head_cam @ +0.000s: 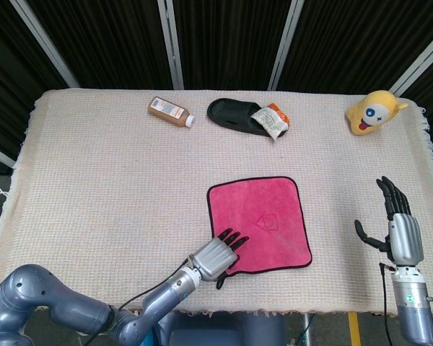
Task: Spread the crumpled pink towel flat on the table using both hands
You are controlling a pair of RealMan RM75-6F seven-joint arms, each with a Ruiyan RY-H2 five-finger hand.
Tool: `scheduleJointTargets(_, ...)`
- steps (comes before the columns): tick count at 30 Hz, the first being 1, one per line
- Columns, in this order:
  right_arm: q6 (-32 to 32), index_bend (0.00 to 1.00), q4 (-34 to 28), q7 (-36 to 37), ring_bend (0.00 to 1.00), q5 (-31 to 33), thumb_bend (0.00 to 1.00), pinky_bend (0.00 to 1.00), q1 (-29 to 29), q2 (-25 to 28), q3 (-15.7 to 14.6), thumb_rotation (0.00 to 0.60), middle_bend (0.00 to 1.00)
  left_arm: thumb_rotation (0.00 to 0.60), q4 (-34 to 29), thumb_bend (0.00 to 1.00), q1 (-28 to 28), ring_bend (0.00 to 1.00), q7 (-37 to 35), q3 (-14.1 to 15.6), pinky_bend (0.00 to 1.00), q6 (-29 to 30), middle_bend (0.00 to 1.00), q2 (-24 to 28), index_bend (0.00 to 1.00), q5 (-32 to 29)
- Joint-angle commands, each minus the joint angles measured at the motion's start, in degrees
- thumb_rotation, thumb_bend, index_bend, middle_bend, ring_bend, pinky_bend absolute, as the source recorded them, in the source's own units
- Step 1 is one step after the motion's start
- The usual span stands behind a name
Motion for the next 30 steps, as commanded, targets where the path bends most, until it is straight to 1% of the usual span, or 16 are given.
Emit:
scheduleJointTargets(1, -0.15, 0.02, 0.06, -0.11, 0.00, 0.03, 0.35, 0.06, 0.03, -0.07, -0.09, 0.600, 0.03, 0.600, -0.18, 0.44, 0.08, 0.00, 0.06, 0.15, 0.00, -0.13, 0.00, 0.28, 0.54, 0.04)
scheduleJointTargets(11, -0.15, 0.02, 0.34, -0.27, 0.00, 0.06, 0.35, 0.06, -0.01, -0.35, -0.21, 0.600, 0.03, 0.600, -0.90, 0.44, 0.43, 0.00, -0.31, 0.50, 0.00, -0.55, 0.00, 1.16, 0.54, 0.45)
scheduleJointTargets(15, -0.17, 0.02, 0.28, -0.31, 0.00, 0.05, 0.35, 0.06, 0.00, -0.34, -0.21, 0.600, 0.03, 0.600, -1.09, 0.44, 0.56, 0.00, -0.49, 0.52, 0.00, -0.59, 0.00, 1.42, 0.52, 0.66)
scheduleJointTargets(18, -0.21, 0.02, 0.19, -0.34, 0.00, 0.10, 0.35, 0.06, 0.02, -0.28, -0.17, 0.600, 0.03, 0.600, -1.33, 0.41, 0.66, 0.00, -0.53, 0.65, 0.00, -0.69, 0.00, 1.72, 0.43, 0.73)
scheduleJointTargets(20, -0.20, 0.02, 0.23, -0.36, 0.00, 0.11, 0.35, 0.06, 0.02, -0.29, -0.17, 0.600, 0.03, 0.600, -1.46, 0.32, 0.61, 0.00, -0.35, 0.83, 0.00, -0.89, 0.00, 2.00, 0.26, 0.72)
scheduleJointTargets(21, -0.19, 0.02, 0.23, -0.36, 0.00, 0.10, 0.35, 0.06, 0.00, -0.31, -0.20, 0.600, 0.03, 0.600, -1.48, 0.30, 0.59, 0.00, -0.29, 0.88, 0.00, -0.96, 0.00, 2.07, 0.21, 0.70)
scheduleJointTargets(23, -0.12, 0.02, 0.22, -0.36, 0.00, 0.02, 0.35, 0.06, -0.03, -0.34, -0.24, 0.600, 0.03, 0.600, -1.59, 0.24, 0.44, 0.00, 0.04, 1.08, 0.00, -1.31, 0.00, 2.44, 0.06, 0.43)
scheduleJointTargets(24, -0.07, 0.02, 0.24, -0.40, 0.00, -0.03, 0.35, 0.06, -0.03, -0.35, -0.24, 0.600, 0.03, 0.600, -1.65, 0.22, 0.38, 0.00, 0.15, 1.12, 0.00, -1.41, 0.00, 2.57, 0.02, 0.32)
scheduleJointTargets(27, 0.08, 0.02, 0.21, -0.43, 0.00, -0.04, 0.35, 0.06, -0.06, -0.35, -0.18, 0.600, 0.03, 0.600, -1.99, 0.16, 0.32, 0.00, 0.26, 1.12, 0.00, -1.50, 0.00, 3.09, 0.00, 0.19)
scheduleJointTargets(30, 0.34, 0.02, -0.05, -0.42, 0.00, -0.11, 0.35, 0.06, -0.22, -0.12, -0.17, 0.600, 0.03, 0.600, -2.44, 0.14, 0.35, 0.00, 0.06, 1.05, 0.00, -1.50, 0.00, 3.86, 0.00, 0.48)
